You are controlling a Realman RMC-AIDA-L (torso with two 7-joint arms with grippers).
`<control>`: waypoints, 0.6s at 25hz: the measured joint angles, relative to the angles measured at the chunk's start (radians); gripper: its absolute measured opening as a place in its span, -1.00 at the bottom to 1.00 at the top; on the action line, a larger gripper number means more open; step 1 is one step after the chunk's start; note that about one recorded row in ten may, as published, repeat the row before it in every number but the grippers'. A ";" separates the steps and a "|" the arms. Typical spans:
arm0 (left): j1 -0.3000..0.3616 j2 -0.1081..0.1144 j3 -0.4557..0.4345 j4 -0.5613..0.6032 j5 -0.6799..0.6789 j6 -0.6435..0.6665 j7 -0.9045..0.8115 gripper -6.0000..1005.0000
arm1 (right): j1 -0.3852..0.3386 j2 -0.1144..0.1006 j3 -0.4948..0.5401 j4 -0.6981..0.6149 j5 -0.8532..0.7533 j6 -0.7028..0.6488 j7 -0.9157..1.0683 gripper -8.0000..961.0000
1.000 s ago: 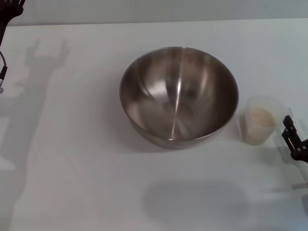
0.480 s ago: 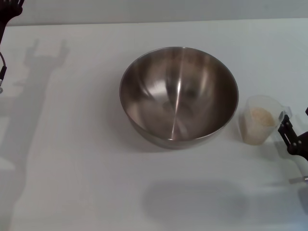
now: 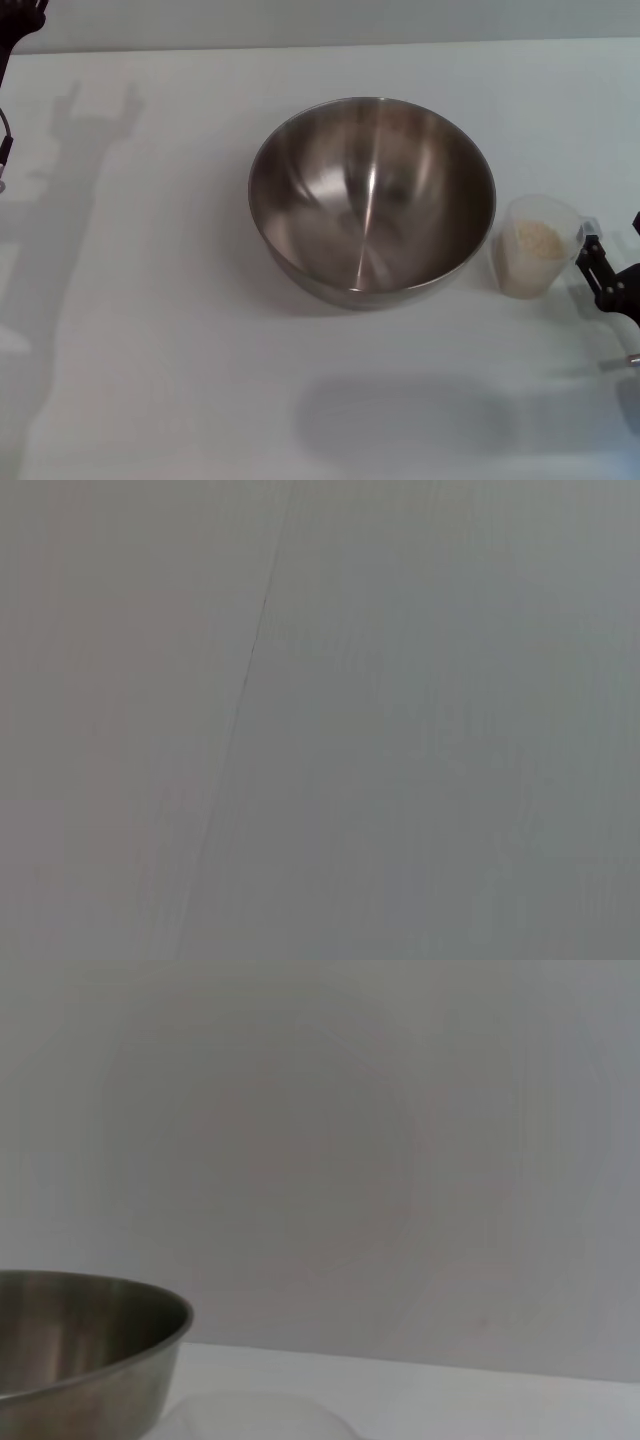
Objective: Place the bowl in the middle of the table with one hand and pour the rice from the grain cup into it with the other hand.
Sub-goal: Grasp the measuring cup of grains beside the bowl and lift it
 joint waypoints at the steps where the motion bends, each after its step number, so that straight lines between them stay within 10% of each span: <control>1: -0.001 0.000 0.000 0.000 0.000 0.001 0.000 0.62 | 0.001 0.000 0.002 0.000 0.000 0.000 0.000 0.33; 15: 0.003 0.000 0.000 0.000 -0.006 0.007 -0.004 0.62 | 0.025 0.003 0.004 -0.005 0.000 0.025 0.009 0.20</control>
